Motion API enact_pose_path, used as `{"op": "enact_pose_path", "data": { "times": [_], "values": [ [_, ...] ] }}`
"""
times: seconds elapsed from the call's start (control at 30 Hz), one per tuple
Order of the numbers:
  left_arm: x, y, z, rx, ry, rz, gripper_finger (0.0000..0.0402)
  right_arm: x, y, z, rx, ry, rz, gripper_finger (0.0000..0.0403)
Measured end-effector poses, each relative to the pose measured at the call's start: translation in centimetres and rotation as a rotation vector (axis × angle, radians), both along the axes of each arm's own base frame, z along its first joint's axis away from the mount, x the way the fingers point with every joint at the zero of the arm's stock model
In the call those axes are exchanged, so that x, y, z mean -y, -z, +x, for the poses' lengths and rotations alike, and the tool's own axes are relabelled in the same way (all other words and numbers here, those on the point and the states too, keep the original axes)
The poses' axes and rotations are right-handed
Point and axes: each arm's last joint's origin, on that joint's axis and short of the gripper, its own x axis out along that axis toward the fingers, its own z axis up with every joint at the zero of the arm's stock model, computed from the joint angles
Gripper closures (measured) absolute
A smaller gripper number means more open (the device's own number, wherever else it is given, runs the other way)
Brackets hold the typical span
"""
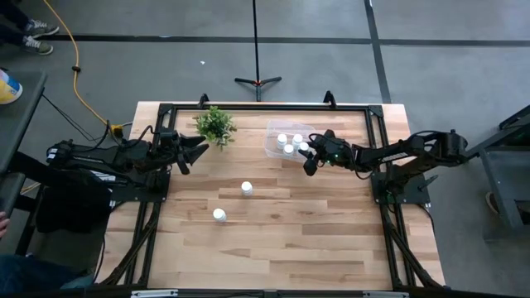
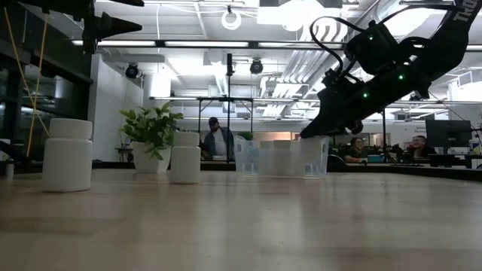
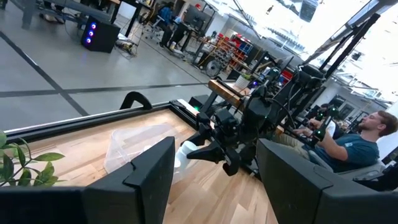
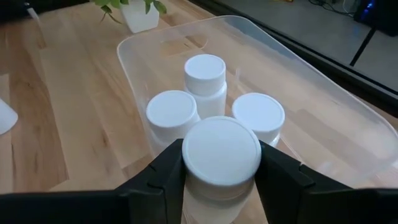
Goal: Pick and place pill bottles into a basket
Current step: Put the white pill bottle into the transparent container
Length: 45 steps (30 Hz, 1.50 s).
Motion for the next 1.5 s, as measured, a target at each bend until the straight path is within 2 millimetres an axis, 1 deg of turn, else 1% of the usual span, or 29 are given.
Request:
{"op": "enact_pose_path", "data": {
  "times": [0.2, 0.33, 0.47, 0.57, 0.73, 0.87, 1.03, 1.2, 1.37, 1.5],
  "values": [
    [0.0, 0.0, 0.0, 0.000, 0.000, 0.000, 0.0142, 0.1, -0.2, 0.0, 0.024, 0.032, -0.008, 0.0247],
    [0.0, 0.0, 0.0, 0.000, 0.000, 0.000, 0.0142, 0.1, -0.2, 0.1, 0.031, 0.037, -0.005, 0.0255],
    [0.0, 0.0, 0.0, -0.005, 0.000, 0.001, 0.0142, 0.1, -0.2, 0.0, 0.040, 0.056, 0.002, 0.0255],
    [0.0, 0.1, 0.0, -0.010, 0.000, 0.001, 0.0142, 0.3, -0.4, 0.0, 0.071, 0.112, 0.014, 0.0252],
    [0.0, 0.2, 0.0, -0.020, -0.001, 0.003, 0.0142, 0.3, -0.6, 0.2, 0.112, 0.123, 0.015, 0.0255],
    [0.0, 0.2, 0.0, -0.019, -0.001, 0.003, 0.0142, 0.3, -0.6, 0.2, 0.111, 0.099, 0.021, 0.0255],
    [0.0, 0.2, 0.0, -0.019, -0.001, 0.003, 0.0142, 0.3, 0.3, 0.4, 0.075, 0.096, 0.028, 0.0251],
    [0.0, 0.2, 0.0, -0.019, -0.007, 0.003, 0.0142, 0.4, 0.9, 0.8, 0.064, 0.077, 0.033, 0.0255],
    [0.0, 0.2, 0.0, -0.018, -0.007, 0.001, 0.0142, 0.3, 0.9, 0.8, 0.057, 0.062, 0.006, 0.0249],
    [0.0, 0.2, 0.0, -0.015, -0.007, -0.004, 0.0142, 0.4, 0.9, 0.9, 0.038, 0.037, -0.009, 0.0253]
  ]
}}
